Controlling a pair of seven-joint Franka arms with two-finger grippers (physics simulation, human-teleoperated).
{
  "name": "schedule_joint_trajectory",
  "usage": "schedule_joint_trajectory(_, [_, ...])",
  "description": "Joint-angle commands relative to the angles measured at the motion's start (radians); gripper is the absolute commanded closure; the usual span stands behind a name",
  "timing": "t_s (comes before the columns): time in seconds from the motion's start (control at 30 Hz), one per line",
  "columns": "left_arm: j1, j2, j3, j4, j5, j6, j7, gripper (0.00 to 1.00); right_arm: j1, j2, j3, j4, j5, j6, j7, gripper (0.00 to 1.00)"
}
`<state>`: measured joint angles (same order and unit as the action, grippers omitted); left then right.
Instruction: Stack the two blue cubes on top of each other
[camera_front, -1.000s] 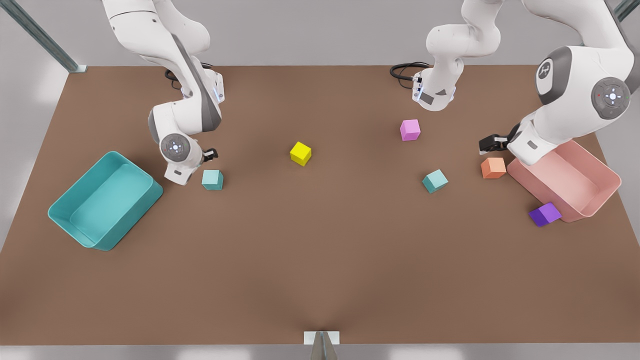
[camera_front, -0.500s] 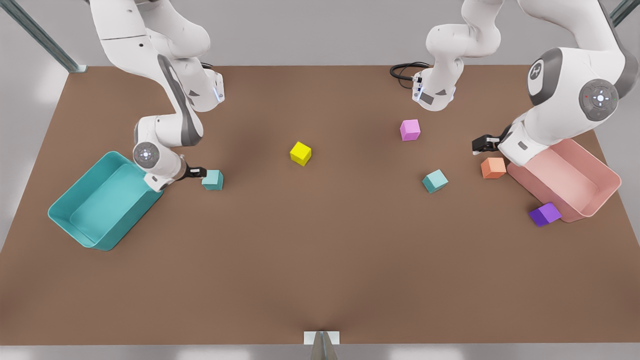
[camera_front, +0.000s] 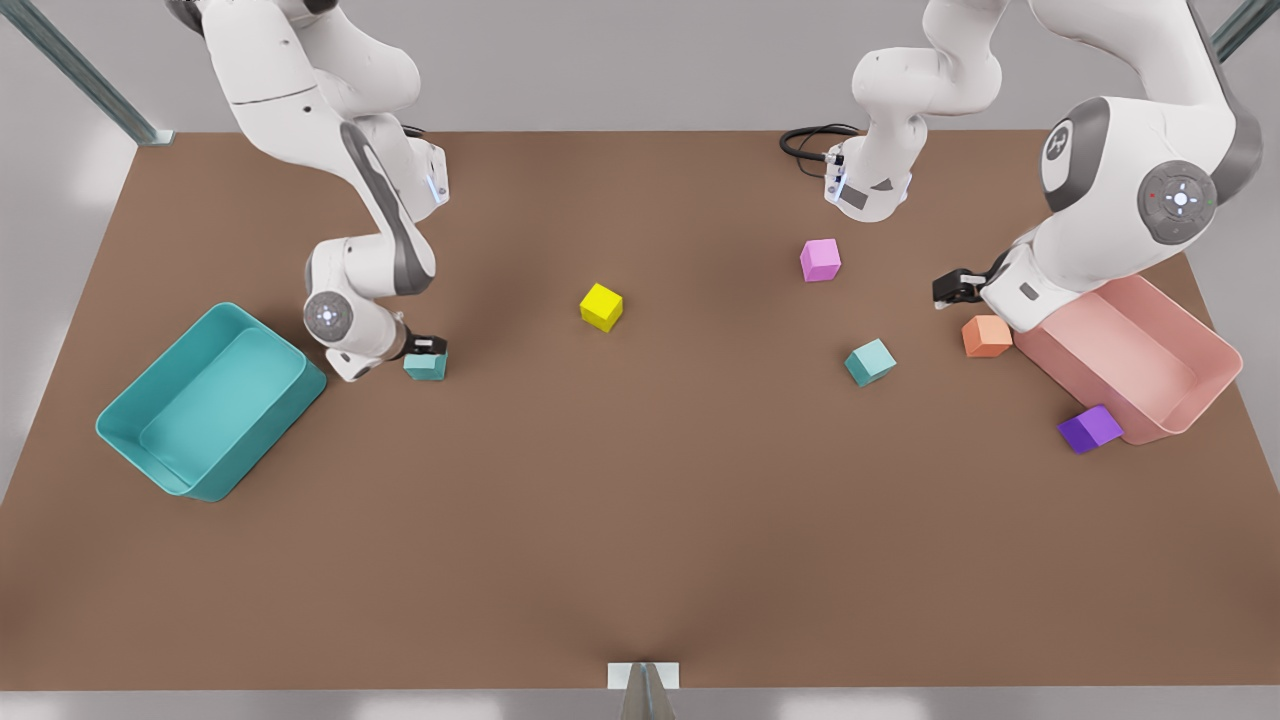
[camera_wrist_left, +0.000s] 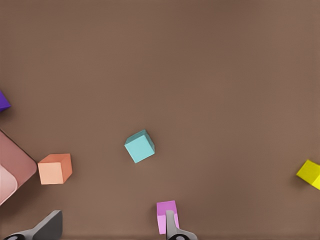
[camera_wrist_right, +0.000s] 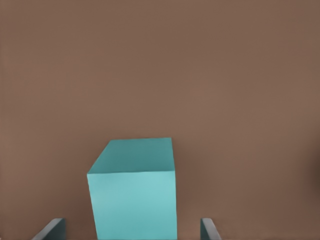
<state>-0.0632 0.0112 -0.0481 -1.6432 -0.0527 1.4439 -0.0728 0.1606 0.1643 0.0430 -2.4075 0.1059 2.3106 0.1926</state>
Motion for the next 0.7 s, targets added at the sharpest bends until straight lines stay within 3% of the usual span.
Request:
schedule_joint_trajectory(0.0, [0.040, 0.000, -0.003, 0.002, 0.001, 0.000, -0.002, 0.00, -0.003, 0.011, 0.000, 0.001, 0.020, 0.032, 0.083, 0.00])
schedule_joint_trajectory(0.47, [0.040, 0.001, -0.003, 0.000, 0.002, 0.000, -0.002, 0.00, 0.002, 0.142, 0.000, 0.008, 0.020, 0.128, 0.091, 0.00])
schedule_joint_trajectory(0.57, [0.042, 0.001, -0.003, 0.002, 0.002, -0.002, -0.002, 0.00, 0.002, 0.142, 0.000, 0.015, 0.020, 0.118, 0.097, 0.49])
schedule_joint_trajectory(0.67, [0.043, 0.001, -0.003, 0.002, -0.001, 0.000, -0.004, 0.00, 0.000, 0.136, 0.000, 0.057, 0.021, 0.061, 0.096, 0.63])
